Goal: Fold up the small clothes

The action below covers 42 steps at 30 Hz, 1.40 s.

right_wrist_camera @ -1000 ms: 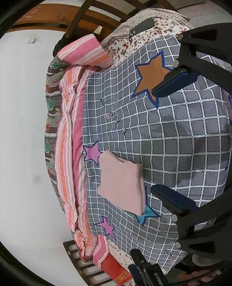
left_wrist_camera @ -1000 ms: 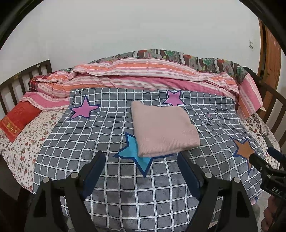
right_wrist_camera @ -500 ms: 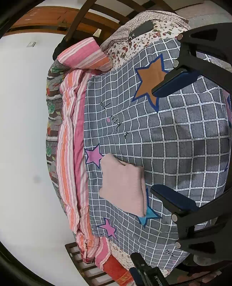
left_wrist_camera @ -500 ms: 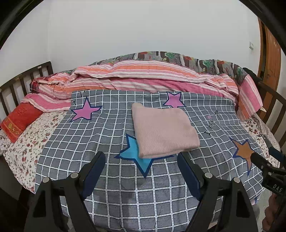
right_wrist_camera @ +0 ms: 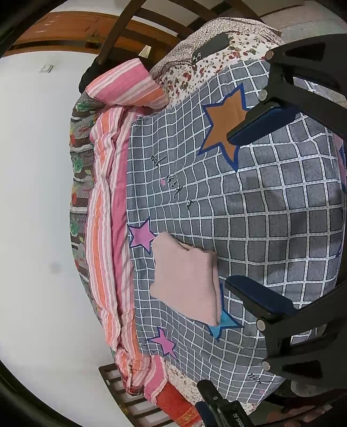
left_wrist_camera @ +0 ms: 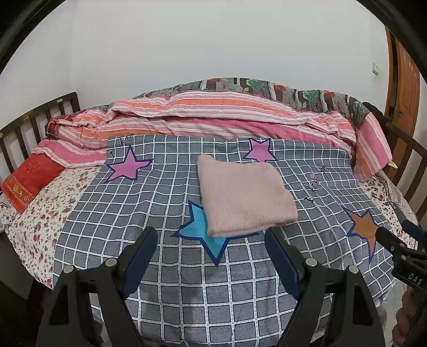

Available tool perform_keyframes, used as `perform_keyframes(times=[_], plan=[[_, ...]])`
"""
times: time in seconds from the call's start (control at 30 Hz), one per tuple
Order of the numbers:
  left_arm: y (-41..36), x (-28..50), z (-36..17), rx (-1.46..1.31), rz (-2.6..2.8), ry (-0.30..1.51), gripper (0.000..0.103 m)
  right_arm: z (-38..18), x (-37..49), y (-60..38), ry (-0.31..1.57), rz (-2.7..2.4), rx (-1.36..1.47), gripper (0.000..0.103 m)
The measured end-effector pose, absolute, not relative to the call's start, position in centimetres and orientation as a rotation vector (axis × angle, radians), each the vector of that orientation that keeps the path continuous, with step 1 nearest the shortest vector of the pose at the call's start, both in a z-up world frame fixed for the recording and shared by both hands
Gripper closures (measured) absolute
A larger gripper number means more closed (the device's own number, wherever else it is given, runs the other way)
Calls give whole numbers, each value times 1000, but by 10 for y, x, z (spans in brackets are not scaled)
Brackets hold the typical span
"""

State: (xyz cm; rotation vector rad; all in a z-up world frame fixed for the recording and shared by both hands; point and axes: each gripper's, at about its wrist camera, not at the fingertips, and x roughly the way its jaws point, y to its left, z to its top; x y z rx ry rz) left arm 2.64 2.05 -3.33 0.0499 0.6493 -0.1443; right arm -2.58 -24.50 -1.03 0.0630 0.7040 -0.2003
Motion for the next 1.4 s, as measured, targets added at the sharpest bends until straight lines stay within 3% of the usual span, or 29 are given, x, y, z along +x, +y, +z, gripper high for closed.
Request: perform_keyframes(times=[1.4], plan=[[29, 28, -36, 25, -127, 654, 21, -7, -27, -244, 694, -206, 63, 7]])
